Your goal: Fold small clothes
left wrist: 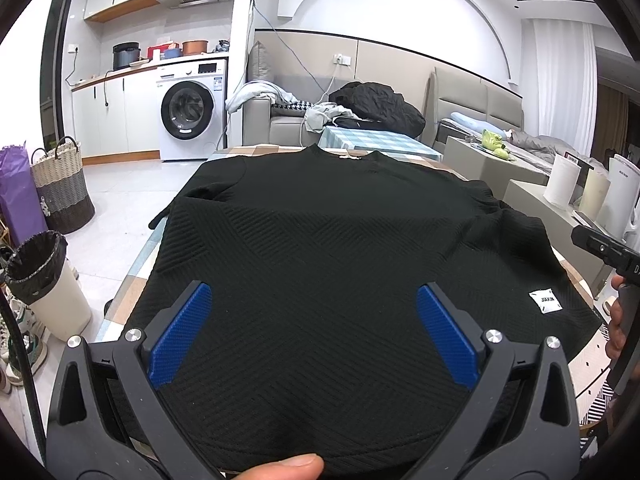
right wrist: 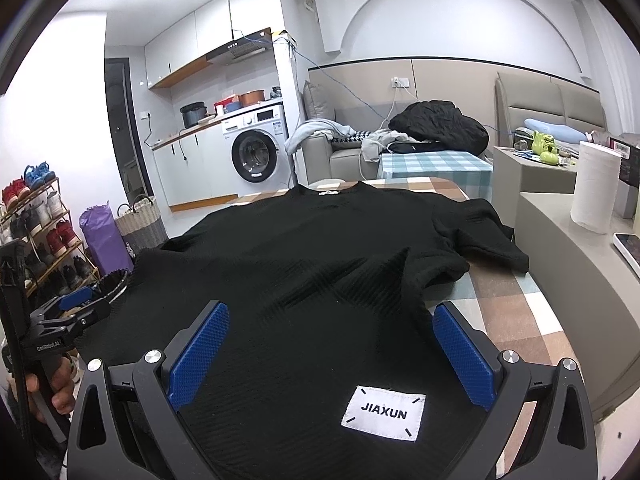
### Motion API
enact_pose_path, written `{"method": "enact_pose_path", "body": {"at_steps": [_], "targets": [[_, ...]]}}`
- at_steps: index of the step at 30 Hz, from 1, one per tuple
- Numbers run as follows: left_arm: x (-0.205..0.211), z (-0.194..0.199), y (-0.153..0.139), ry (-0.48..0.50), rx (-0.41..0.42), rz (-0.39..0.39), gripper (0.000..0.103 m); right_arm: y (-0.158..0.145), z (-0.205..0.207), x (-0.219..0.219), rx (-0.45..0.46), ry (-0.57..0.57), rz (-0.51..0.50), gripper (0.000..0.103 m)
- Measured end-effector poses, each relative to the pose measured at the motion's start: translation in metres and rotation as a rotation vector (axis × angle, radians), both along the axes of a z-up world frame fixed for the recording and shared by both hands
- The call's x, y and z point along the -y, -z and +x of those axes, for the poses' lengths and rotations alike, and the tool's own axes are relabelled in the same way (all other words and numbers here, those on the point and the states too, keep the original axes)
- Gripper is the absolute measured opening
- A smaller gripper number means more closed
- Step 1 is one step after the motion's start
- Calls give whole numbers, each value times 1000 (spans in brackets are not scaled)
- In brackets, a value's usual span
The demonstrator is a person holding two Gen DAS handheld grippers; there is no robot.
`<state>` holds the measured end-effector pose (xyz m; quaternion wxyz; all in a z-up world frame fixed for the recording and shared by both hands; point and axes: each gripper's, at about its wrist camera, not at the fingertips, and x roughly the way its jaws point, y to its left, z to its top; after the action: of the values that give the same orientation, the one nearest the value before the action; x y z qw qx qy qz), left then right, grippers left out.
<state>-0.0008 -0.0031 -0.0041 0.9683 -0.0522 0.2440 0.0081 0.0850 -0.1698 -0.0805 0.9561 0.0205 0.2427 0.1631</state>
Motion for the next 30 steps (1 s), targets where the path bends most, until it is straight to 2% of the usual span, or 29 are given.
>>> {"method": "enact_pose_path", "body": {"at_steps": [7,13,22,30], "targets": [[-6,6,-7,-14,-4,20,102,-5,8,0,-21,13,6,103],[-19,23,-13,-24,-36,29,102,-4,28,-7,-86,25,-29,103],[-33,73,-9,-45,-122,18,102,-4,66,-16,-138,52,-45,103],[-36,119,-1,-42,-209,8,102,-19,97,-16,-153,73,-3,103]]}}
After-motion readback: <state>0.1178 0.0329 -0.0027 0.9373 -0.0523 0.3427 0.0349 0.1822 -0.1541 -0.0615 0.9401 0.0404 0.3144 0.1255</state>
